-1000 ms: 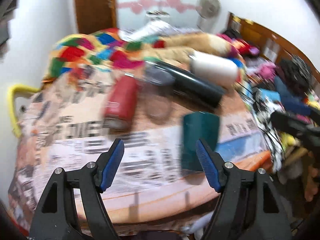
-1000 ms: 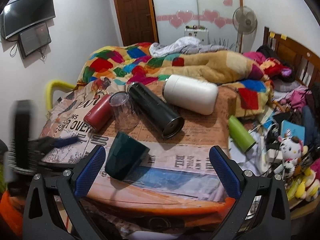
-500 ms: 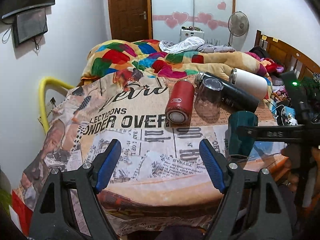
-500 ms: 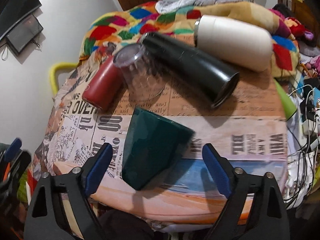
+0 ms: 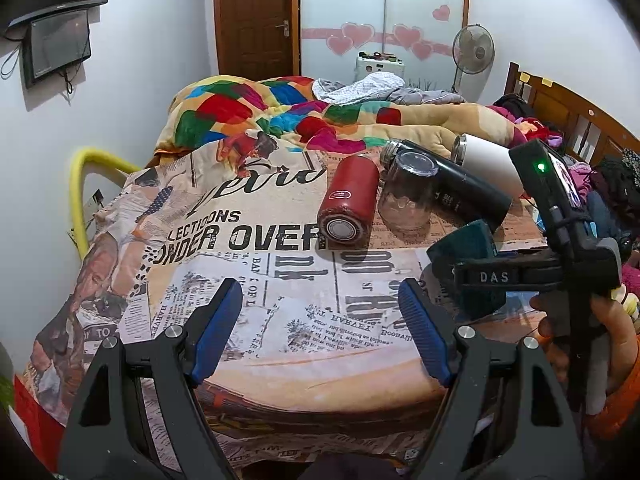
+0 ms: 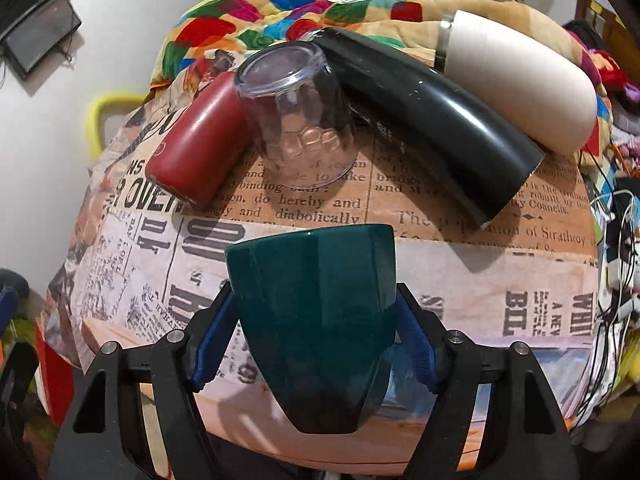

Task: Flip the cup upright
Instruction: 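Rotate the held mug with the right gripper so its opening faces up, then lower the mug onto the newspaper and open the right gripper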

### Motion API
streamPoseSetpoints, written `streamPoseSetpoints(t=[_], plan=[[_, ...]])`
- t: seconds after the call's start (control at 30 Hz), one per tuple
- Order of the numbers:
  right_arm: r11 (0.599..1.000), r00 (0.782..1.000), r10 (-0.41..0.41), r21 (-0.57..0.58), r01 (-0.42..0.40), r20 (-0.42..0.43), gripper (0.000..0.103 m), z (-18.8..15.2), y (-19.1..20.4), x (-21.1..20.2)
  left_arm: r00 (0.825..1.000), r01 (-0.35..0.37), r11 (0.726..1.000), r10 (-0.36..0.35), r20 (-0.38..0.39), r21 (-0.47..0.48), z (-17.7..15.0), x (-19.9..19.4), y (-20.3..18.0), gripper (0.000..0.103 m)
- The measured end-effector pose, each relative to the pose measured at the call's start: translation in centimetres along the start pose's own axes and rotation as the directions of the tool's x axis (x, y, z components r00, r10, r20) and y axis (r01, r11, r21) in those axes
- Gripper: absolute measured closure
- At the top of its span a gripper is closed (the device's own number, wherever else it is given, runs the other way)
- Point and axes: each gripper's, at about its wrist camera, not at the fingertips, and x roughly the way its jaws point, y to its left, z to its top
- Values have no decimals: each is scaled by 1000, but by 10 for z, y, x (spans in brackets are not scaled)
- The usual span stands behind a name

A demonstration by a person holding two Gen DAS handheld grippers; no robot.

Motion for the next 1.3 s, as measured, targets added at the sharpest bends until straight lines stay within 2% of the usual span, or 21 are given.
streamPoseSetpoints(t=[0.33,0.6,1.3], plan=[[999,998,21,-50,-18,66,31,-7,2,-33,1000,11,1000,-11,1,-15,4,-1,-1,23],[994,988,4,-105,12,154,32,8,12,-52,1000,9,1000,-9,2,-17,8,-1,-1,23],[978,996,-38,-201,54,81,31,-7,25,-22,1000,24,999,-25,-18,-31,8,2,0,23]])
